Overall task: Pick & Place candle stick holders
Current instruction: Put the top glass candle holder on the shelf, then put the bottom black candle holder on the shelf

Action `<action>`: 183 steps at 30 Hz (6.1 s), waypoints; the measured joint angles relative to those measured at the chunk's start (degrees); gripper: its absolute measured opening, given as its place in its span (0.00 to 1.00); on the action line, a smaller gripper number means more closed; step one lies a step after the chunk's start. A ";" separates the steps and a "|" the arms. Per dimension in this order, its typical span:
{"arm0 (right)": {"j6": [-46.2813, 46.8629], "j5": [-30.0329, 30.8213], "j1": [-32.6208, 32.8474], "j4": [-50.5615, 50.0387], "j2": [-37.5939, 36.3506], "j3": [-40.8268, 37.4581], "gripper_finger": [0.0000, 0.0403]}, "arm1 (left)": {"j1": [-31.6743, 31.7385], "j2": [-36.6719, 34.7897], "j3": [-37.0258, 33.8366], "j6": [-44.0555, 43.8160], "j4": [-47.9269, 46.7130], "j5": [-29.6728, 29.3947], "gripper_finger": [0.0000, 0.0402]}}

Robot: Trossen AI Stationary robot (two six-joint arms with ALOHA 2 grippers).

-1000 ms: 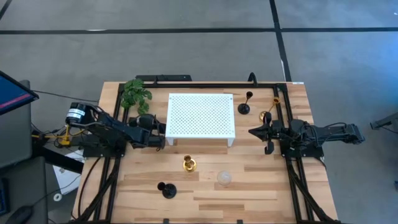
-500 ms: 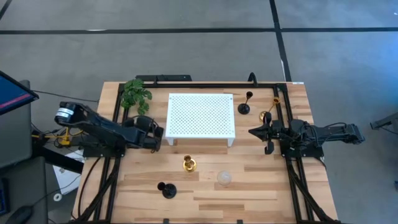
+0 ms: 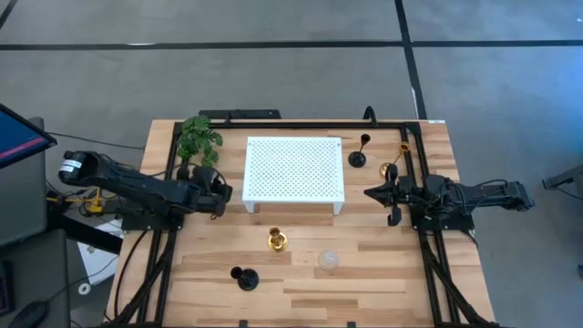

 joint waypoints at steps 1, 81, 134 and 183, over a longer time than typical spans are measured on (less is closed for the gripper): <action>0.00 0.00 0.00 0.00 0.01 0.02 0.00 | 0.01 -0.71 0.00 0.77 -0.01 0.00 0.33; 0.00 -0.02 0.01 0.00 -0.01 0.02 0.00 | 22.22 14.15 25.31 57.32 45.22 26.79 0.31; 0.00 -0.02 0.02 0.00 0.01 0.00 0.00 | 21.71 10.87 23.58 62.69 52.60 34.56 0.74; -0.02 -0.02 0.00 0.00 0.00 0.01 0.00 | -0.98 -17.95 23.20 66.05 8.76 51.20 0.01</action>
